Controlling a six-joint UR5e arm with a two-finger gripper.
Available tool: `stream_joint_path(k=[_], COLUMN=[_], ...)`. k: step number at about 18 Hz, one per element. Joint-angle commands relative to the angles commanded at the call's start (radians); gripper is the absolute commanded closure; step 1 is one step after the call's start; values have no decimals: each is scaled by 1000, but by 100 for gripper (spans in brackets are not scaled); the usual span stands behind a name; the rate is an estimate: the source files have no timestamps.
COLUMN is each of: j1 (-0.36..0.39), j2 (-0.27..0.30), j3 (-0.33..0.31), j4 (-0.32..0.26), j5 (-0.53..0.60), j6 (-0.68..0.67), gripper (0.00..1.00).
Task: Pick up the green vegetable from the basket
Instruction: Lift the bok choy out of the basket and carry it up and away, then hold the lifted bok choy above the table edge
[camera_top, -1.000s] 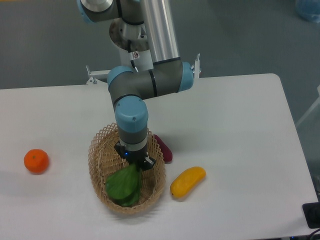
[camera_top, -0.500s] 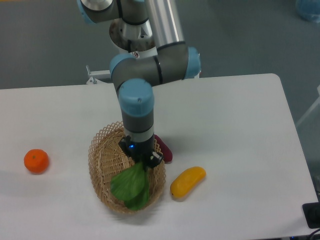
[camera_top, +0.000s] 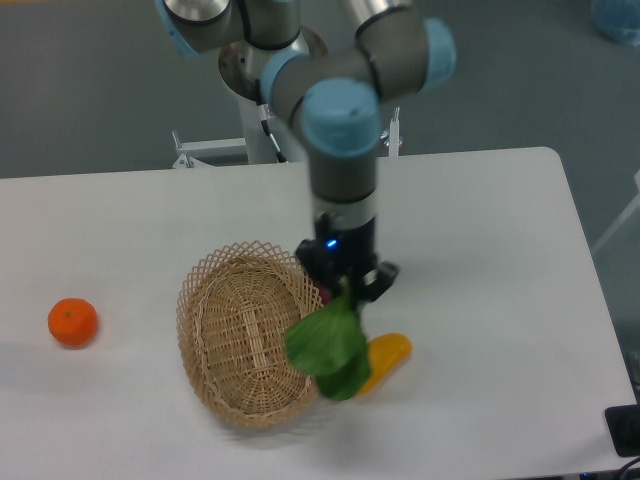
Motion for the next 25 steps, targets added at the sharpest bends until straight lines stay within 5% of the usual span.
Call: stream_joint_path(k=[5,10,25], j1=[155,290,293], j2=[63,103,86], j3=[48,48,71], j4=[-172,-282,-279], j5=[-57,-71,-68], j6=[264,515,568], gripper=[72,75,74])
